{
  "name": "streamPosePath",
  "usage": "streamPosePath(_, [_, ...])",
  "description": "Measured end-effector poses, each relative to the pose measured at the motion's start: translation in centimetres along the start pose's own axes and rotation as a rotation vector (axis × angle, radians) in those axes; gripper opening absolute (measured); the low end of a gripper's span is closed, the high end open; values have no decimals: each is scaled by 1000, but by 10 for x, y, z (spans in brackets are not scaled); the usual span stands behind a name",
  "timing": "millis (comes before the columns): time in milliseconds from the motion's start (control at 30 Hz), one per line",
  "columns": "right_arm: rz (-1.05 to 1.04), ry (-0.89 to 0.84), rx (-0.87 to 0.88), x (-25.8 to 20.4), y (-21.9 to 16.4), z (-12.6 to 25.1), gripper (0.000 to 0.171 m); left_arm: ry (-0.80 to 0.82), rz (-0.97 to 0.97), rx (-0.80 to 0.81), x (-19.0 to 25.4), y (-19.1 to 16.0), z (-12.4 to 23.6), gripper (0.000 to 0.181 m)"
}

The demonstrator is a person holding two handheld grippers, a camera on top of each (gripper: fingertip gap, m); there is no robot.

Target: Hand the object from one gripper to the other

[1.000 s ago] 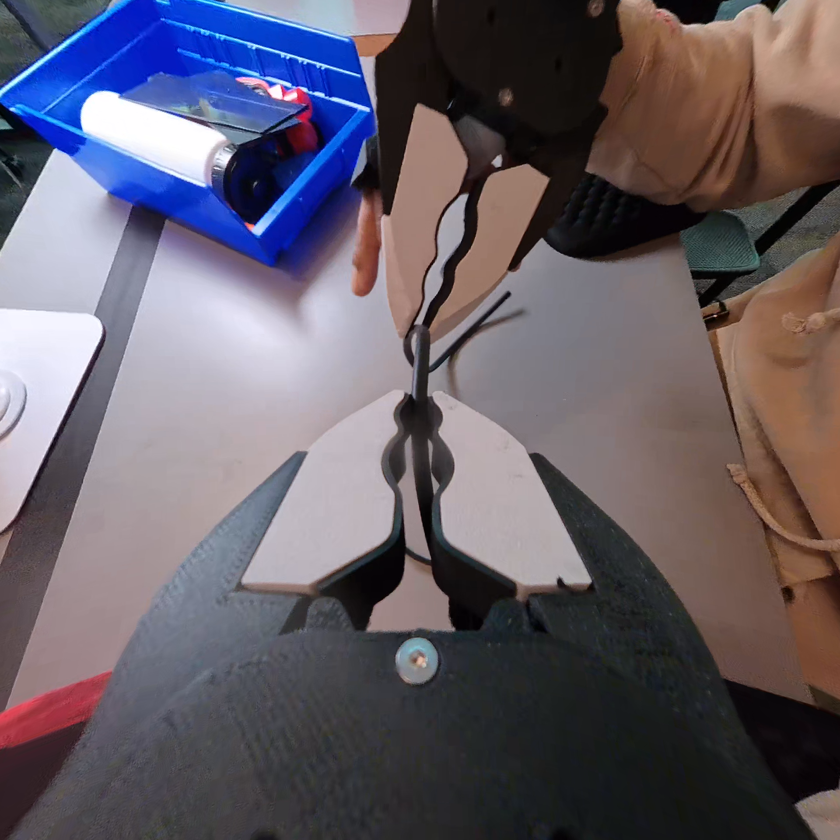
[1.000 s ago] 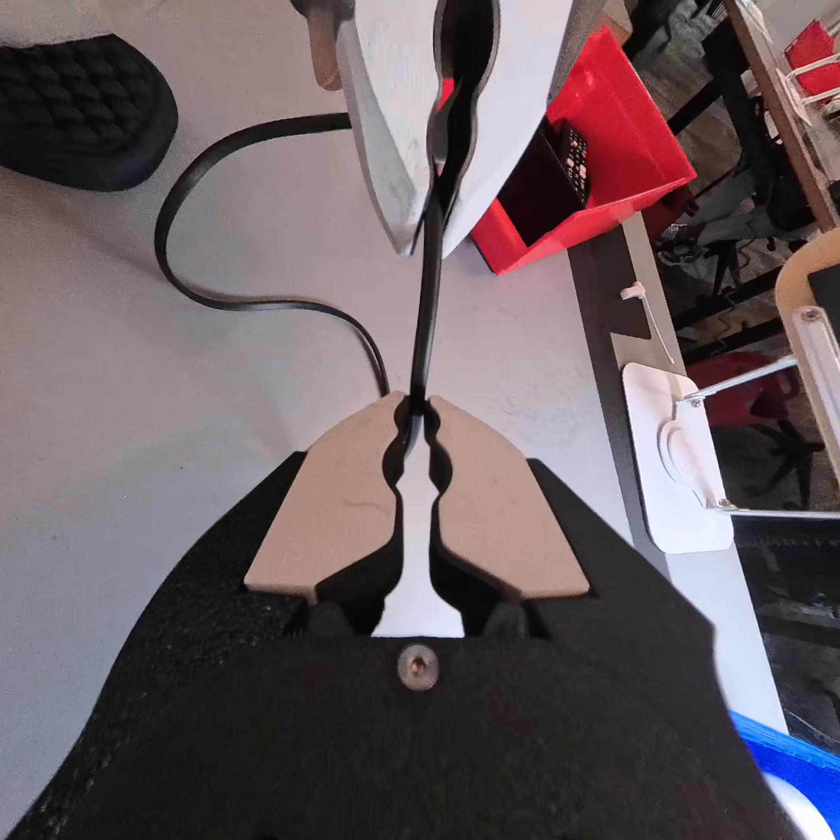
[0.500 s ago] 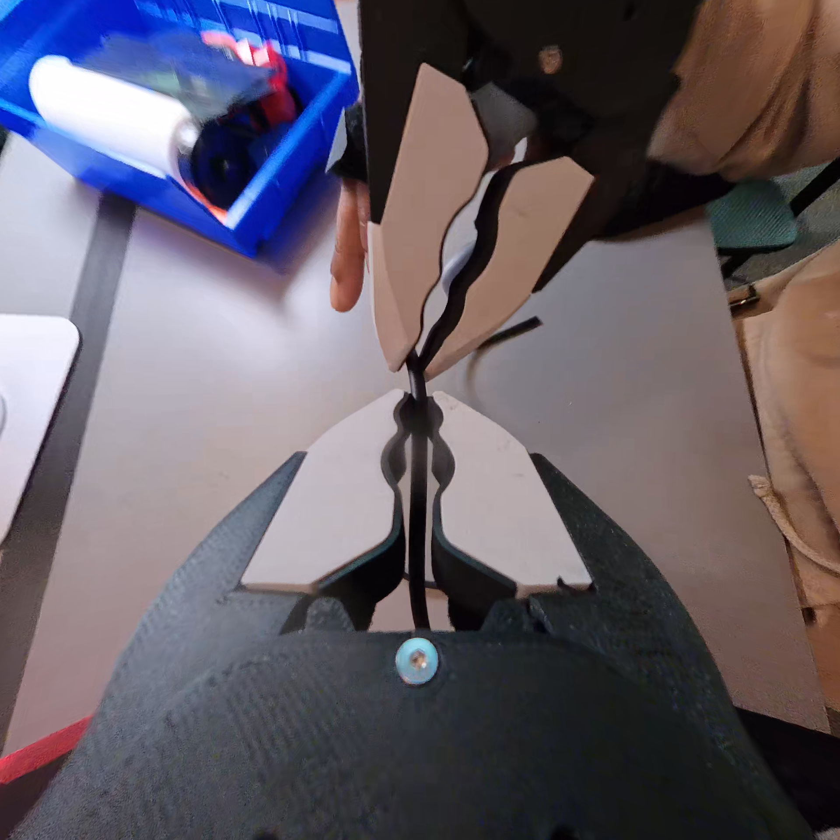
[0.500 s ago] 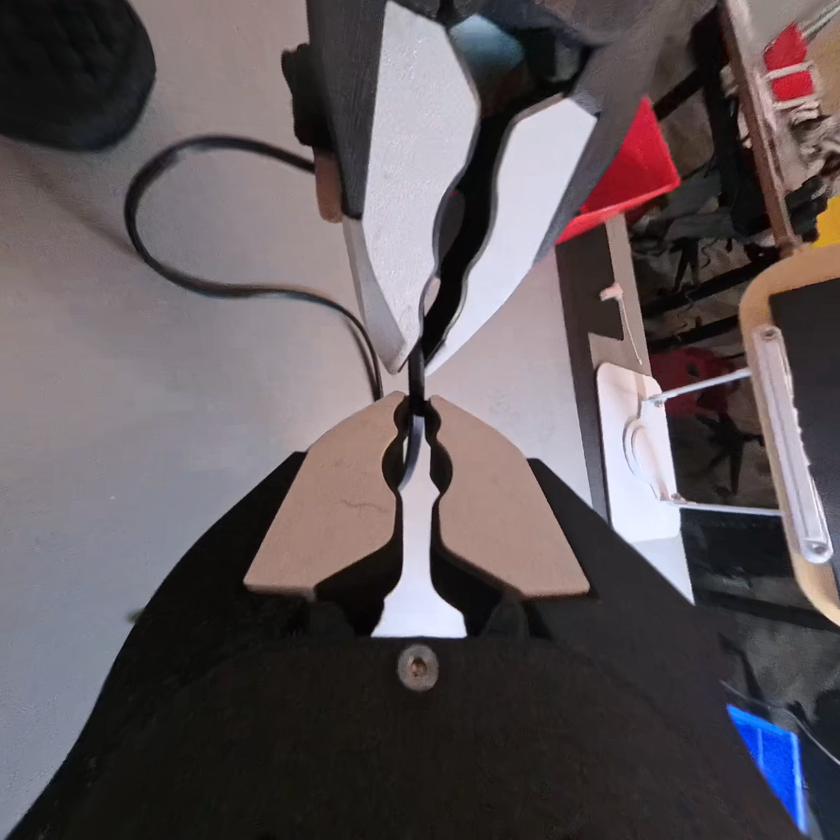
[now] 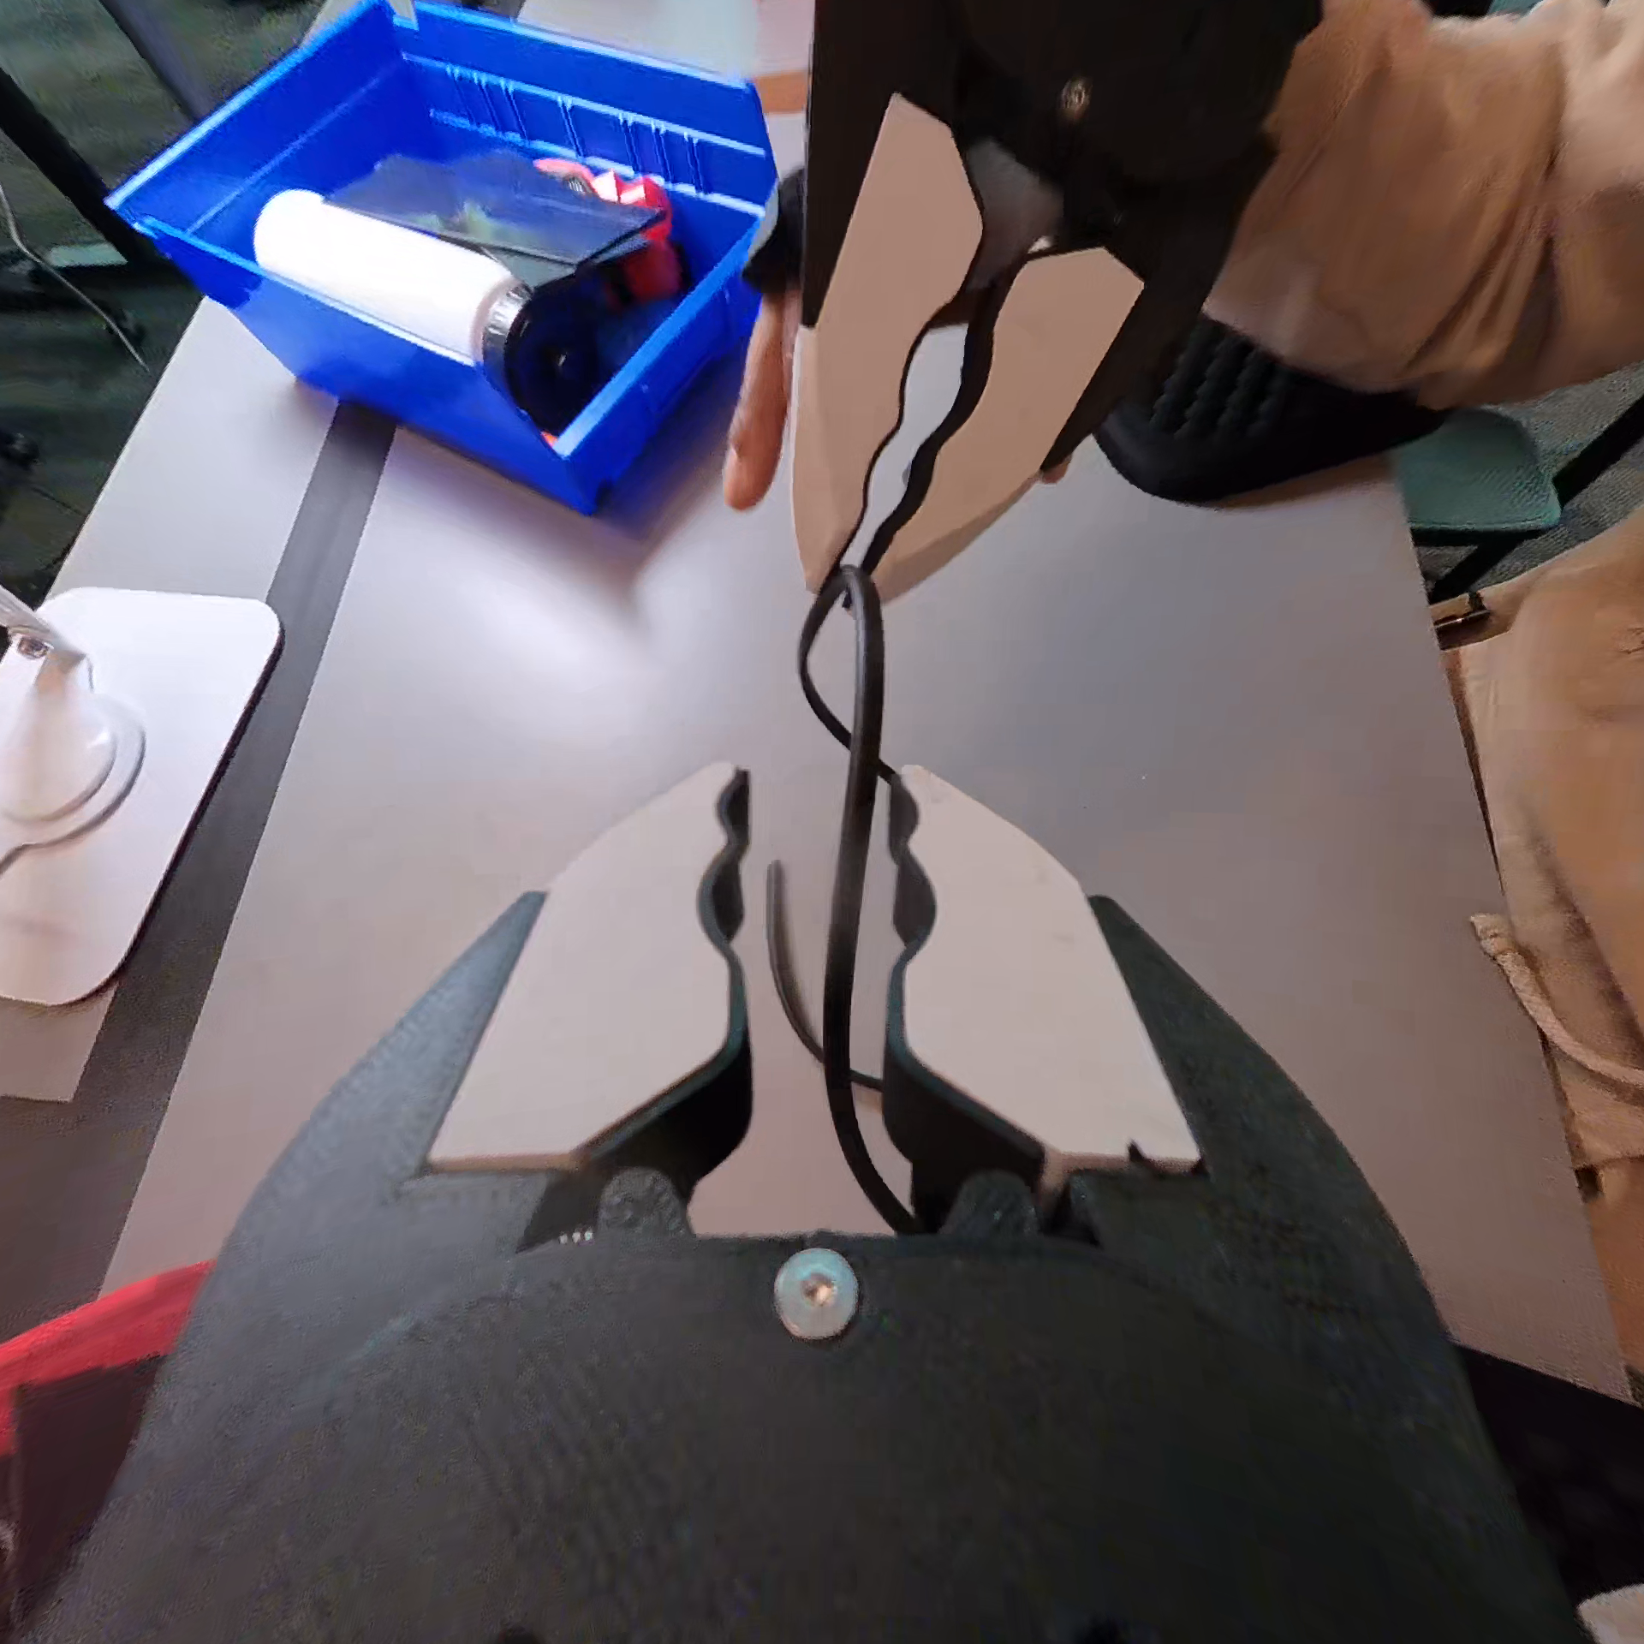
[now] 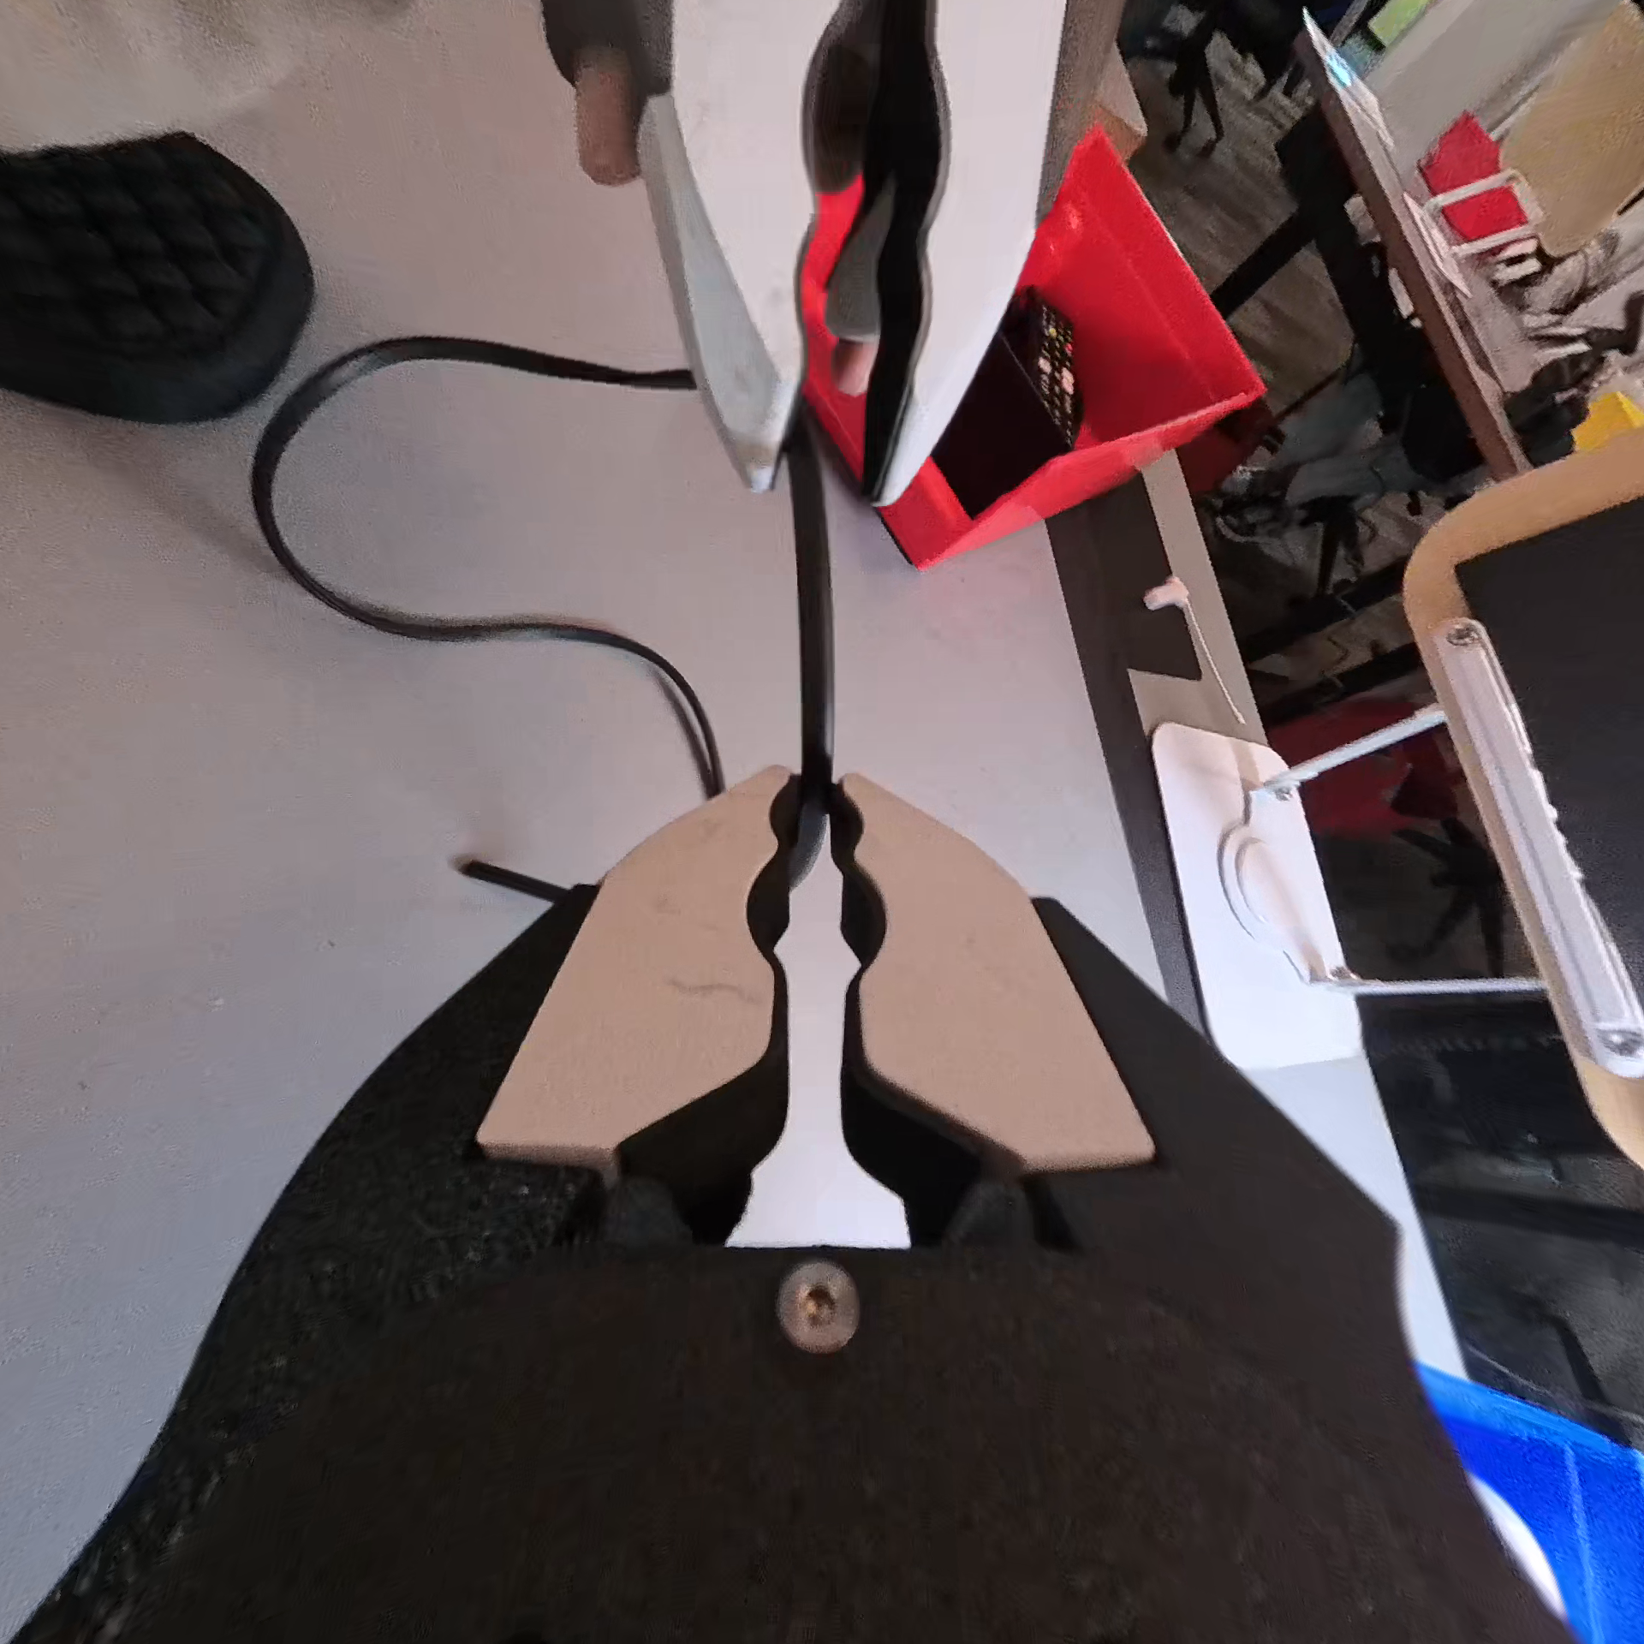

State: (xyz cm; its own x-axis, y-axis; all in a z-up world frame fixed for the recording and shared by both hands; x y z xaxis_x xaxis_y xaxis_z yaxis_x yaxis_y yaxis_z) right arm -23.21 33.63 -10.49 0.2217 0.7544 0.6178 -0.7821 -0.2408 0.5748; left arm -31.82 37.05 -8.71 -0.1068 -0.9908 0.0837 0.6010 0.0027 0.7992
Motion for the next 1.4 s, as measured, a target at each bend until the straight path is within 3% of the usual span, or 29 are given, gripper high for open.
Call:
streamPosePath(200, [147, -18, -220, -11, -10, -12, 5, -11, -25, -100, 20, 0, -39, 35])
streamPosePath(300, [167, 7, -217, -19, -5, -19, 5, 17, -2, -147, 15, -6, -53, 6])
streamPosePath(333, [168, 5, -220, -19, -5, -18, 5, 9, 11, -147, 15, -6, -54, 6])
streamPosePath(533, [54, -38, 13, 0, 12, 4, 12, -42, -5, -11, 19, 11, -19, 6])
streamPosePath(733, [-53, 21, 121, 3, -1, 1, 25, -85, -20, 114, 24, 23, 19, 6])
streamPosePath(767, [-64, 23, 130, 2, -1, -4, 24, -99, -28, 118, 25, 23, 21, 6])
streamPosePath(833, [-57, 6, 136, 1, 0, -12, 4, -92, -40, 105, 25, 20, 22, 6])
streamPosePath(967, [-30, -7, 68, 2, -2, -11, 4, -16, 0, 57, 9, 11, 18, 7])
streamPosePath(1100, [35, -45, -127, 5, -14, -4, 3, 78, -18, -67, 3, -2, -2, 34])
streamPosePath(1233, [83, -23, -220, -6, -11, -11, 4, 65, -70, -128, 16, -2, -35, 30])
streamPosePath(1333, [97, 0, -213, -13, -5, -15, 4, 70, -63, -154, 16, -5, -50, 6])
streamPosePath(1400, [97, -9, -212, -11, -6, -13, 4, 69, -47, -138, 13, -3, -50, 5])
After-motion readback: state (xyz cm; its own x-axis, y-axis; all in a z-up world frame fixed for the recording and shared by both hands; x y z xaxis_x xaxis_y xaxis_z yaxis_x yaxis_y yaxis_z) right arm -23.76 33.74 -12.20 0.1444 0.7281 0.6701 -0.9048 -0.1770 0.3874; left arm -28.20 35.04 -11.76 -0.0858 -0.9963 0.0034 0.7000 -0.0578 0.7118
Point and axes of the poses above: each gripper's, where its closed fingertips meet, z back along the fingers, y out of its top, x = y × z across the jaws, the point moved 3 cm from there along z, back along the fingers, and after that the axes turned 13 degrees about z, right-handed, at the moved point
